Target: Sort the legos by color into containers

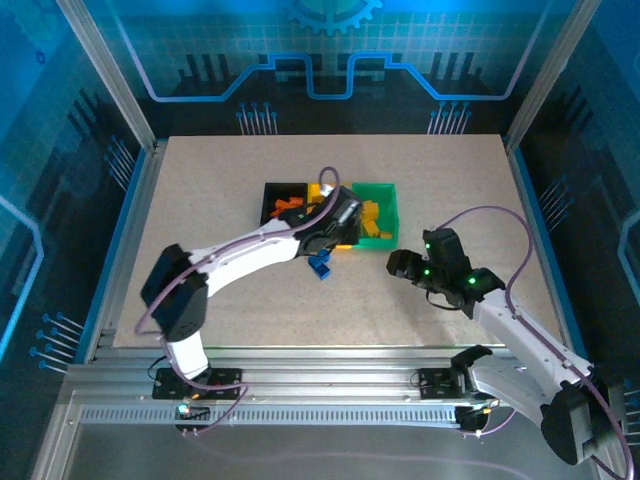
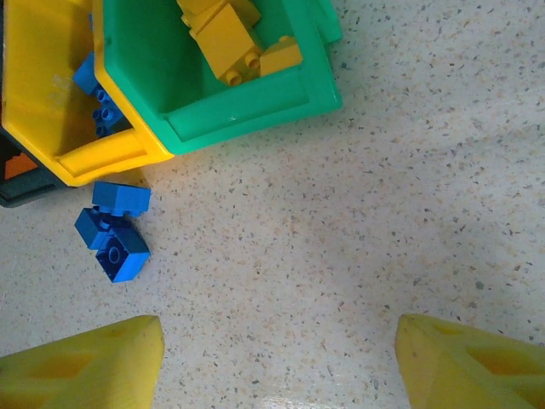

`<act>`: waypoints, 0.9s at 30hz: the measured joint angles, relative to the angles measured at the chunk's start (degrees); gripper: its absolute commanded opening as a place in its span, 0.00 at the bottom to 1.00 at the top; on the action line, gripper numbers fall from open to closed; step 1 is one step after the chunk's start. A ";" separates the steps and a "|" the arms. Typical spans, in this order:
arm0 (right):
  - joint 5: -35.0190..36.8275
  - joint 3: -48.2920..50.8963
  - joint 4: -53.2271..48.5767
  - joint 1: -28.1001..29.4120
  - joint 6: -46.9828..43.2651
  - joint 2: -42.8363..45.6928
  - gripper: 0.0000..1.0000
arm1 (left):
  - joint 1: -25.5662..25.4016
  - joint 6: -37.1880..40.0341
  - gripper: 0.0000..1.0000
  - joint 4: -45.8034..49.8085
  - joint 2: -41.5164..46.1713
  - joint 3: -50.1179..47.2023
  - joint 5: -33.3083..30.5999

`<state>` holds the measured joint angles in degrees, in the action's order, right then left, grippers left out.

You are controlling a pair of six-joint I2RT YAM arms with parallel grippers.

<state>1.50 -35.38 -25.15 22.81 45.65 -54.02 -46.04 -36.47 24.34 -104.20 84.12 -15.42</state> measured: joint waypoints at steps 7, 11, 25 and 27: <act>0.00 0.46 -0.57 0.00 0.00 0.04 0.74 | -0.04 2.14 0.29 2.84 -16.76 18.56 0.94; 0.00 0.48 -1.01 0.00 0.00 0.20 0.74 | -0.04 2.54 0.38 5.31 -22.95 27.02 1.51; -0.09 0.57 -1.25 0.00 -0.31 0.72 0.74 | -0.04 2.36 0.89 9.81 -29.05 42.34 4.04; -0.44 0.57 -0.87 0.00 -0.83 0.66 0.75 | -0.04 2.08 0.99 8.39 -25.62 37.83 4.87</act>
<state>1.06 -34.81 -26.02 22.81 44.82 -53.36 -46.09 -34.39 32.73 -129.82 121.95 -10.55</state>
